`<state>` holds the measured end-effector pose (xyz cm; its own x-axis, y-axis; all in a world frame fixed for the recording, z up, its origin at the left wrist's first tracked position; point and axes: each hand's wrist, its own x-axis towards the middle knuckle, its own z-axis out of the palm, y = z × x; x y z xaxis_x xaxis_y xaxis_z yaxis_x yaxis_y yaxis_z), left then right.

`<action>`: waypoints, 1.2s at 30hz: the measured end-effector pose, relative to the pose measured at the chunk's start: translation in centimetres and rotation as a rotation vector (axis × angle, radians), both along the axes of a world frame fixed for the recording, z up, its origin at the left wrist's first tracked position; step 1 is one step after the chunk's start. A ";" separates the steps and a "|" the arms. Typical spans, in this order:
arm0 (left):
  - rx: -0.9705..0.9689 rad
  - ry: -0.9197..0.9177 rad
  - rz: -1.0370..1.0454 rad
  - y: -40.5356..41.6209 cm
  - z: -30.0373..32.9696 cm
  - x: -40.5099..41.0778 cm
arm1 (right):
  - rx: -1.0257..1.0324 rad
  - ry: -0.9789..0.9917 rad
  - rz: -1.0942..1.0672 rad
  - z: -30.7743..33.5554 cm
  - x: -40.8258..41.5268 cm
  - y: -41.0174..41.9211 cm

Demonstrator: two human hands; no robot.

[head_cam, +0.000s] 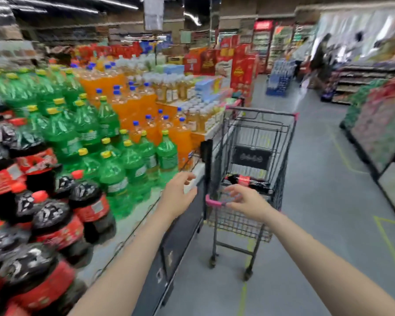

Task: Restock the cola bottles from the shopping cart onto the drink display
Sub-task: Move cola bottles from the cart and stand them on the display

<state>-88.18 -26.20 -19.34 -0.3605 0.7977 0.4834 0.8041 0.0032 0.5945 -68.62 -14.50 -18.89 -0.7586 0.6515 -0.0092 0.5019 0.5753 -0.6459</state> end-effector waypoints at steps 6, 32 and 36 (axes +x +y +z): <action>0.016 -0.066 -0.064 11.1 0.2 7.3 | -0.023 -0.029 -0.050 0.8 8.0 9.8; -0.259 -0.235 -0.188 46.2 -7.3 3.3 | -0.210 -0.038 -0.325 -5.6 8.5 41.5; -0.316 -0.258 -0.167 50.5 -8.8 0.8 | -0.283 -0.047 -0.314 -6.8 5.5 45.6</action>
